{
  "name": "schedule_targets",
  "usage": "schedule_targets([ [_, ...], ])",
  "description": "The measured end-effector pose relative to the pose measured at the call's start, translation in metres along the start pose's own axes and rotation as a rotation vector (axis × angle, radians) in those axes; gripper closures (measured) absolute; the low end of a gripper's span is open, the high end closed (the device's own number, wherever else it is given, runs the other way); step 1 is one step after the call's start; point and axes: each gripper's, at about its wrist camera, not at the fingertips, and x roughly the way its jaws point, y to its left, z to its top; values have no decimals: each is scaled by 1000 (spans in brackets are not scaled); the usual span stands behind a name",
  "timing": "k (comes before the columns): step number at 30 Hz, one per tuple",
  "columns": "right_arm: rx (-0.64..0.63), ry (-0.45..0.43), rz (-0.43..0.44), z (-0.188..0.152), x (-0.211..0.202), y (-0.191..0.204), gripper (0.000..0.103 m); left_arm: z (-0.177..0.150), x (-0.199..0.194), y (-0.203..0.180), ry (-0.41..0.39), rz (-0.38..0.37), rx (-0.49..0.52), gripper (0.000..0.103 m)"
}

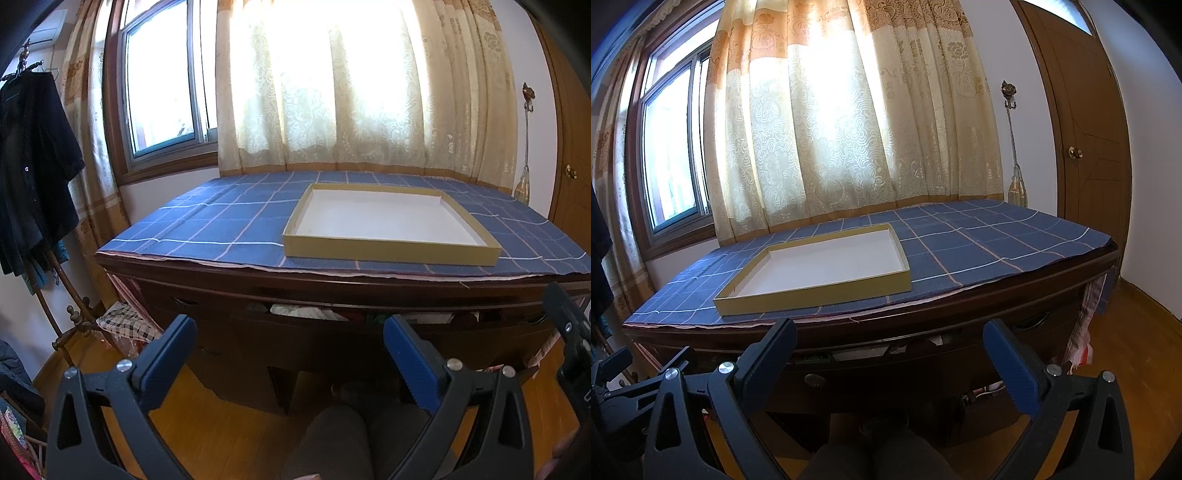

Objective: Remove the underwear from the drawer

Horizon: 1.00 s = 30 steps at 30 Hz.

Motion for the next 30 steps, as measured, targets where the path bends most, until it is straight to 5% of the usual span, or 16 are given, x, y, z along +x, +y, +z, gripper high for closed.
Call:
schedule_targets([
  [30,-35,94,-29,-8,20,7,1,-6,11,3,49,24,18,0],
])
